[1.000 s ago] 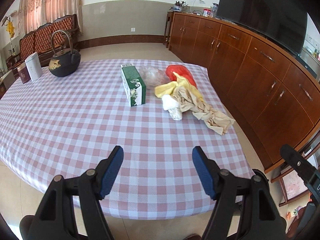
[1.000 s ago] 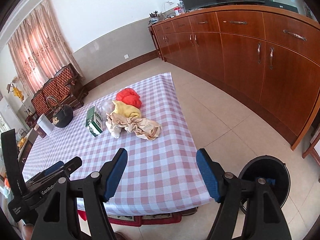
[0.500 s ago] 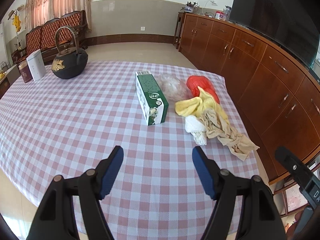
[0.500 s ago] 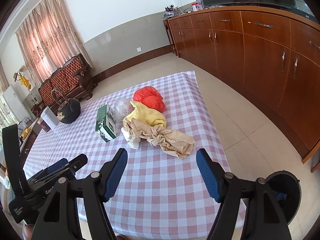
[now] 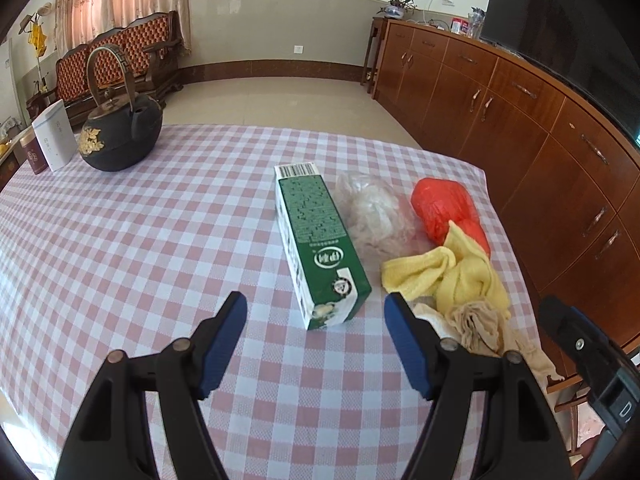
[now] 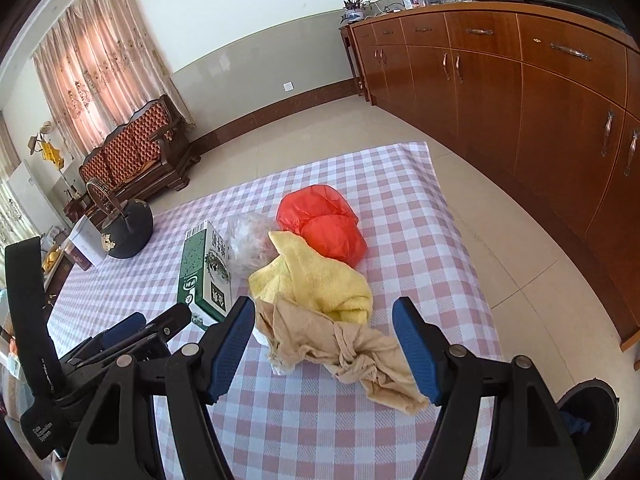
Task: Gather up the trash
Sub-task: 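Grasp the green milk carton with the left tool while the right tool grasps the yellow cloth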
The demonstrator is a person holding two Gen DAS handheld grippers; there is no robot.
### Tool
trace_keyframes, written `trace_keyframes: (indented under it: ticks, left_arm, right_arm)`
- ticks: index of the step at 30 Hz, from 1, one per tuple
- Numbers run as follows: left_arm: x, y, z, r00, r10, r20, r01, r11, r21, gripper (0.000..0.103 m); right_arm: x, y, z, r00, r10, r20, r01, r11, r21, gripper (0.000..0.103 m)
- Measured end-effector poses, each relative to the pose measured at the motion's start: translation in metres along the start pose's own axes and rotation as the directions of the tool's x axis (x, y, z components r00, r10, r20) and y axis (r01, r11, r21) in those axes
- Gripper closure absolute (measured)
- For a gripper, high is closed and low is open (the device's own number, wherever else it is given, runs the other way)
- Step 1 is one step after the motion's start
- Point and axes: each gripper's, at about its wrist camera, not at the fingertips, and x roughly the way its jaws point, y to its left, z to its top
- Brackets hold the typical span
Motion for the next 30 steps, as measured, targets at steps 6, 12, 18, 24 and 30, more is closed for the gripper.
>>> trace_keyframes:
  ticks: [6, 12, 18, 24, 30]
  left_arm:
    - [0.019, 0.001, 0.01, 1.0, 0.003, -0.009, -0.004, 1.0, -0.009, 0.03]
    - [0.035, 0.003, 0.017, 1.0, 0.006, -0.025, -0.007, 1.0, -0.017, 0.03]
    - [0.043, 0.003, 0.02, 1.0, -0.01, -0.013, 0.01, 1.0, -0.01, 0.031]
    - [0.048, 0.003, 0.019, 1.0, -0.022, -0.012, 0.022, 1.0, -0.01, 0.058]
    - [0.037, 0.011, 0.012, 0.999, -0.032, 0.02, 0.033, 0.999, -0.033, 0.064]
  right_arm:
    - [0.032, 0.008, 0.014, 1.0, 0.002, -0.018, -0.003, 1.0, -0.012, 0.03]
    - [0.065, 0.013, 0.02, 0.998, -0.002, -0.06, 0.0, 1.0, -0.029, 0.03]
    - [0.084, 0.009, 0.013, 0.997, -0.002, -0.077, 0.0, 1.0, -0.026, 0.052]
    - [0.079, 0.009, 0.013, 0.999, 0.014, -0.04, -0.016, 0.999, -0.037, 0.081]
    - [0.069, 0.012, 0.014, 0.999, 0.038, -0.015, -0.038, 0.998, -0.04, 0.091]
